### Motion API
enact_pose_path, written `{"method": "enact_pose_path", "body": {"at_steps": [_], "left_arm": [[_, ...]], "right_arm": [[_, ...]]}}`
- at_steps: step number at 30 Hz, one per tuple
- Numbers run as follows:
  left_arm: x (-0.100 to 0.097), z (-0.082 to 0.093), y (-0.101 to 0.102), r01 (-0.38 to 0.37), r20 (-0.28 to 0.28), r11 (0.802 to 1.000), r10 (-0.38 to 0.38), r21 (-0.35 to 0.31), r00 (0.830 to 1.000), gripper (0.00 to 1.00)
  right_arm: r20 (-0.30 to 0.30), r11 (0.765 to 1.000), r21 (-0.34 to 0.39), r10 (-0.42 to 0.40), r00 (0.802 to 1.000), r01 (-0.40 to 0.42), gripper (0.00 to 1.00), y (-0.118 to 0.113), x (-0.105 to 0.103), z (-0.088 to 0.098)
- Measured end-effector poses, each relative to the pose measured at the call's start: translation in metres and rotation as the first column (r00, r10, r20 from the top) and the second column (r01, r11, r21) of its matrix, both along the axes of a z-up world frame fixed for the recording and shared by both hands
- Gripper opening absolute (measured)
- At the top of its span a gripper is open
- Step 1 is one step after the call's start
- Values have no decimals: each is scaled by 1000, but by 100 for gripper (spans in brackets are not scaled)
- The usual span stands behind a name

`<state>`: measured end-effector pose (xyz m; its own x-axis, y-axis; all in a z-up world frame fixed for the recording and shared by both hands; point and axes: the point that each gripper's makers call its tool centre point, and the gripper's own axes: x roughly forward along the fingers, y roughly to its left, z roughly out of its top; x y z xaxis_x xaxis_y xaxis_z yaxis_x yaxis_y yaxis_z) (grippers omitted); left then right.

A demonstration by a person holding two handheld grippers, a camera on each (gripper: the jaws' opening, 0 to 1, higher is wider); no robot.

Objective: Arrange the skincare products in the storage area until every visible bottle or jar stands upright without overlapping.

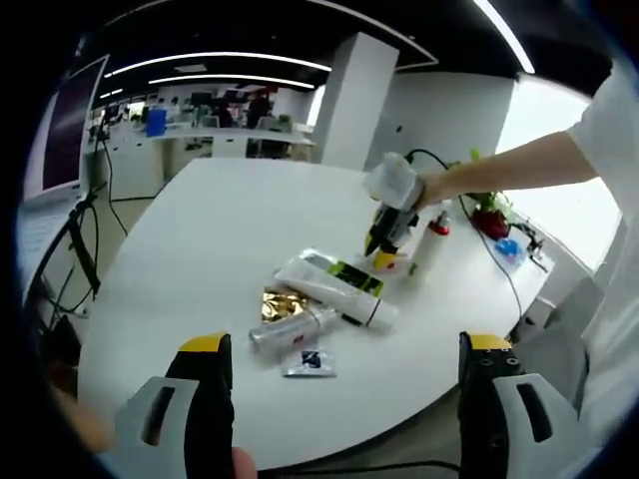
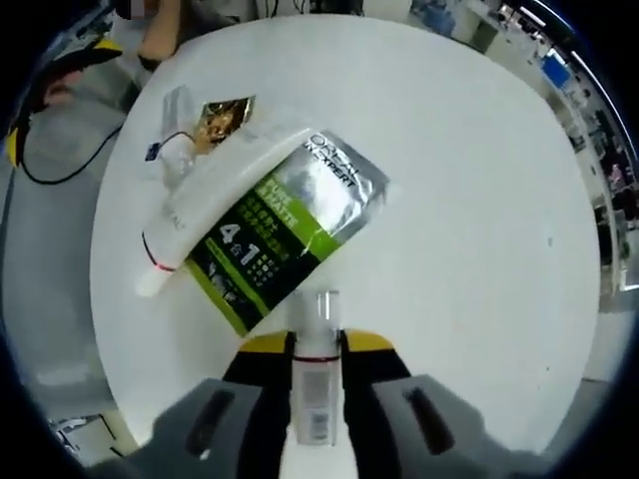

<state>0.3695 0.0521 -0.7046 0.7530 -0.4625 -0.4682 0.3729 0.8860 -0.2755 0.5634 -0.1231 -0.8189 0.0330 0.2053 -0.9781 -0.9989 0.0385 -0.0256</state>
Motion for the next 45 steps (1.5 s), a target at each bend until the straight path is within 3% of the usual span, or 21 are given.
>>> {"method": "enact_pose_path", "body": {"at_steps": [9,21,30,45], "left_arm": [[1,0,2,-3,5,1000,3,0,1000,92],[3,2,5,-20,12,1000,20,0,1000,92],[4,0,5,-24,7,1000,24,-2,1000,92],[1,-1,4,-9,4,1000,9,6,1000,92]], "right_arm": [[12,1000,26,-4,1000,4,16,0,4,11],[3,995,-58,85,996,-85,19,1,-3,-4],[-1,994,-71,81,997,-80,18,-3,0,-7],[47,993,70,88,995,-91,17,7,1,27]]}}
